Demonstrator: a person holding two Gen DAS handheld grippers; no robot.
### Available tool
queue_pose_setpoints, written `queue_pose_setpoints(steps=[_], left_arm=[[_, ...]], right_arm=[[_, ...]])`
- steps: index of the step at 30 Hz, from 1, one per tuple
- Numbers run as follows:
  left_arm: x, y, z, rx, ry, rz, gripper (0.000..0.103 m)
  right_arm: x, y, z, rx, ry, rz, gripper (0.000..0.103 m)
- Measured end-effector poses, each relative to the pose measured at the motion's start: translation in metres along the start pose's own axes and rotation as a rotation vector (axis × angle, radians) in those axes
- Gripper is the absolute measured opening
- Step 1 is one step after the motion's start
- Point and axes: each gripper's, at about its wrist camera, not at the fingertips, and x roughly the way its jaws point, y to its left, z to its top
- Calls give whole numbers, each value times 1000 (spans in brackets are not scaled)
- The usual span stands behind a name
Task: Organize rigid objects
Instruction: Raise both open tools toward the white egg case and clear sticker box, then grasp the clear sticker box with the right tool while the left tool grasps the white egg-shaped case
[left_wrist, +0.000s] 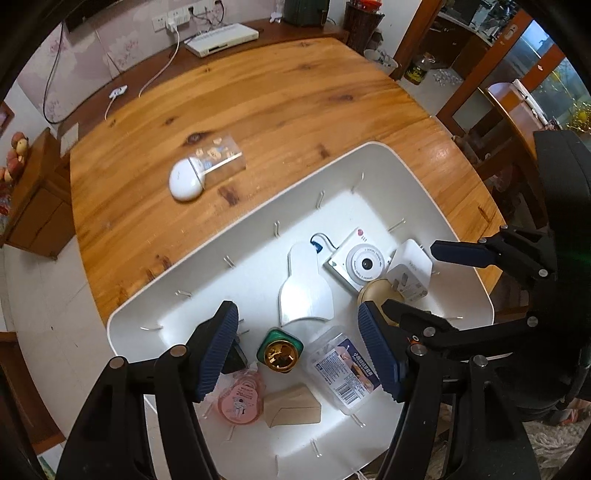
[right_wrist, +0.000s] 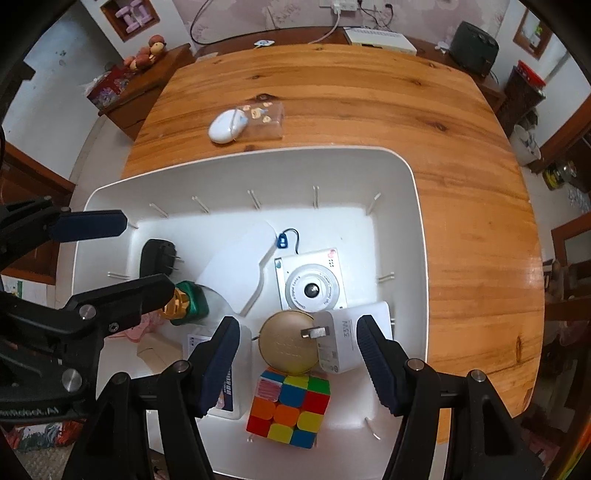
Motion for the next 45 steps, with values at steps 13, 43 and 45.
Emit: queue_pose_setpoints(steps=[13, 43, 45], left_arm=[[-42, 18, 27, -6, -118, 98, 71], [10, 139, 84, -465, -85, 261, 71], [18, 145, 80, -493, -61, 260, 71]], right_arm=[[-33, 3, 35, -82, -80, 19, 67], [68, 41, 190, -929, -148, 2, 67], [80, 46, 189, -975, -123, 22, 67]])
